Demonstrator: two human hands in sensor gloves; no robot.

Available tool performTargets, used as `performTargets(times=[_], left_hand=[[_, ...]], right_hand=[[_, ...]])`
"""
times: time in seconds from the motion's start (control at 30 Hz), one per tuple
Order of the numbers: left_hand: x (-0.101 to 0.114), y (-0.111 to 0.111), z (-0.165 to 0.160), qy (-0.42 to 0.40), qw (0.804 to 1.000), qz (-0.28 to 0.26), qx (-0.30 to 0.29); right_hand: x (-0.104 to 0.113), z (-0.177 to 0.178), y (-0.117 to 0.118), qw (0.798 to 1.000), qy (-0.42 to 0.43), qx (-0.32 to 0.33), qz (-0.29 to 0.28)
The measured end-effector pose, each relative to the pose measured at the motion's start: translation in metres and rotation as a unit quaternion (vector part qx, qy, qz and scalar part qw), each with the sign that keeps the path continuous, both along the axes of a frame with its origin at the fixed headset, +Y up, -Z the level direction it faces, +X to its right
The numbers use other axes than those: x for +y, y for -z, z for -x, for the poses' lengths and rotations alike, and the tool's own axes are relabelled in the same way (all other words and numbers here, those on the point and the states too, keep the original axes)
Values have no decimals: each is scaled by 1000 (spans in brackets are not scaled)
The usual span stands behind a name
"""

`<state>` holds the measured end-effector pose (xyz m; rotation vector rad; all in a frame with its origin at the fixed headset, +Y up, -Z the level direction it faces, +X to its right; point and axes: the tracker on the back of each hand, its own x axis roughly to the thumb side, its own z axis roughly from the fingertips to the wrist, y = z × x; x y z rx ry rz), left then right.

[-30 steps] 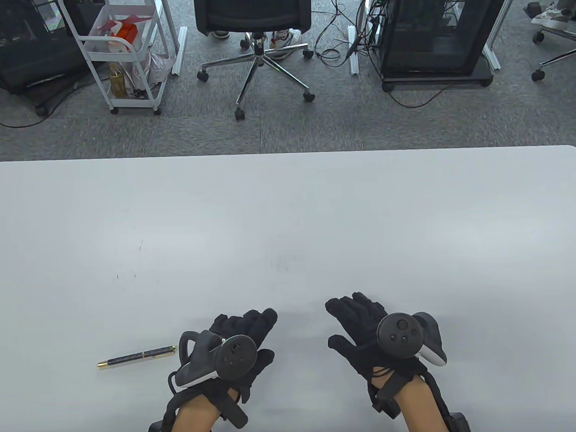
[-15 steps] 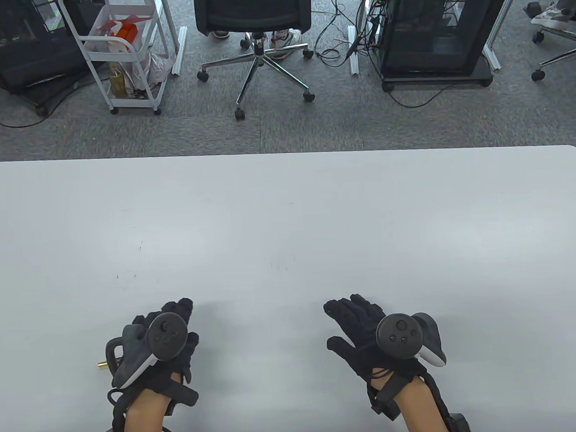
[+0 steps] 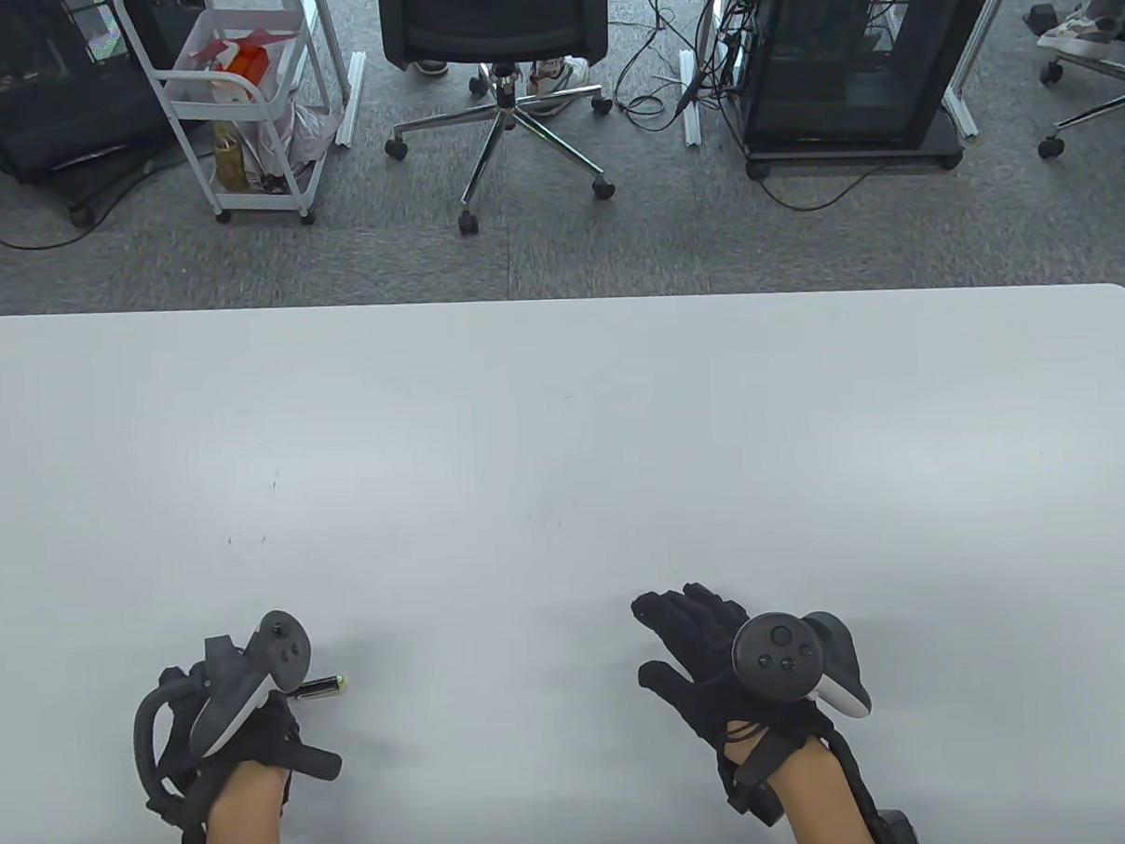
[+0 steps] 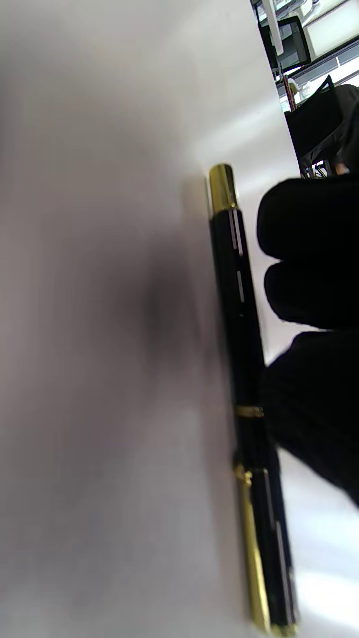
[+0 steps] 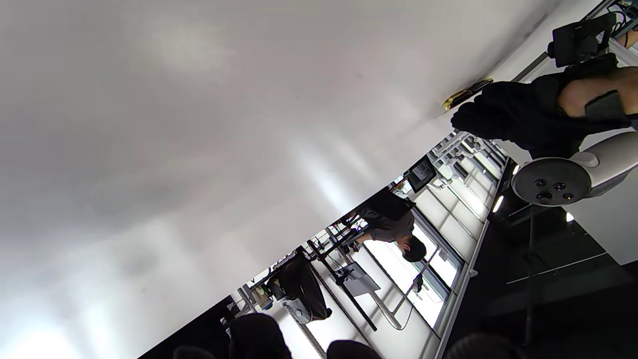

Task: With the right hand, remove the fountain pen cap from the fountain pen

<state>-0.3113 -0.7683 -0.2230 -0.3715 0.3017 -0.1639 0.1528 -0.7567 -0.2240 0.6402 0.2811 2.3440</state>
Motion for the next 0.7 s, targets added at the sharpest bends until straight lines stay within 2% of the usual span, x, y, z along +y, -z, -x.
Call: performTargets(times=[0.1,0.6,0.7], left_hand=[[-9,0,2,1,1000,21,5],[-13,6,-10,36,999,-5,-36],[-14,6,-7,23,999,-8,-37]], right_hand=[[0,0,1,1000,-1,1,1],[-5,0,1,1000,-5,1,22],[-5,1,2,1000,-8,3,22]])
